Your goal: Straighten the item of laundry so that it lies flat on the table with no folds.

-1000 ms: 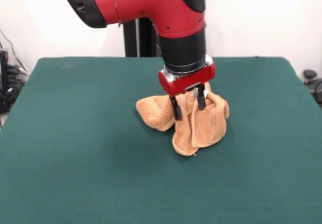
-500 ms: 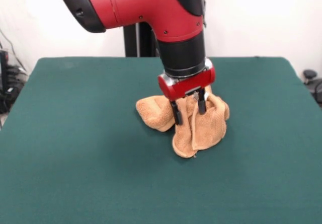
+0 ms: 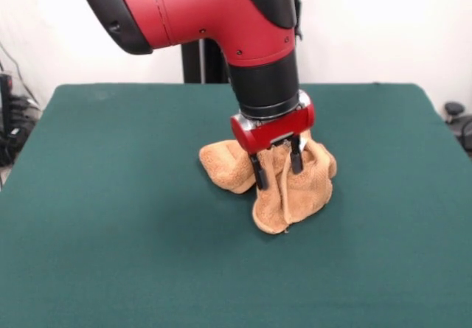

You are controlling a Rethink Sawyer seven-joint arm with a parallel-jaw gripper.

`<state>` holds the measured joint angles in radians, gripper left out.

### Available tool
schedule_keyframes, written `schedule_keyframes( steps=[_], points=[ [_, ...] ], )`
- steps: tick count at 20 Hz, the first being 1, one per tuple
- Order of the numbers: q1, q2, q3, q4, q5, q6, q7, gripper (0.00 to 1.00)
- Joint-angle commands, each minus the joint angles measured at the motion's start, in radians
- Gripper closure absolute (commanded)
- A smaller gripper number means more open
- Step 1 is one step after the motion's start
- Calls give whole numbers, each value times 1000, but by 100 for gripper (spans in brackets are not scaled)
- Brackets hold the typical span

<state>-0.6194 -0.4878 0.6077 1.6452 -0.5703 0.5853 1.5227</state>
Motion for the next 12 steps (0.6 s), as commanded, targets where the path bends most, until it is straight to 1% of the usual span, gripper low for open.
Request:
schedule_keyframes(
  steps=[1,9,12],
  points=[
    [1,27,39,-9,-12,-84,4,0],
    [7,41,30,-15,-26,-127,15,0],
    [9,69,20,-20,-43,-157,18,0]
  ],
)
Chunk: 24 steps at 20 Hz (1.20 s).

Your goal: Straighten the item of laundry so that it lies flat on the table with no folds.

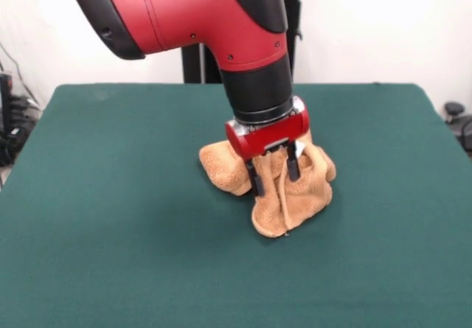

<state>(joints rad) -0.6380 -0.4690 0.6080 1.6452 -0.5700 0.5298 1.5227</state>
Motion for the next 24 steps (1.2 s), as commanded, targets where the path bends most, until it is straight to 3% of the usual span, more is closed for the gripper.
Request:
schedule_keyframes(
  steps=[1,13,24],
  points=[
    [31,59,16,-25,-47,-107,18,0],
    [49,155,-57,-45,-94,-168,16,0],
    [92,329,-154,-161,-170,-245,22,0]
  ],
)
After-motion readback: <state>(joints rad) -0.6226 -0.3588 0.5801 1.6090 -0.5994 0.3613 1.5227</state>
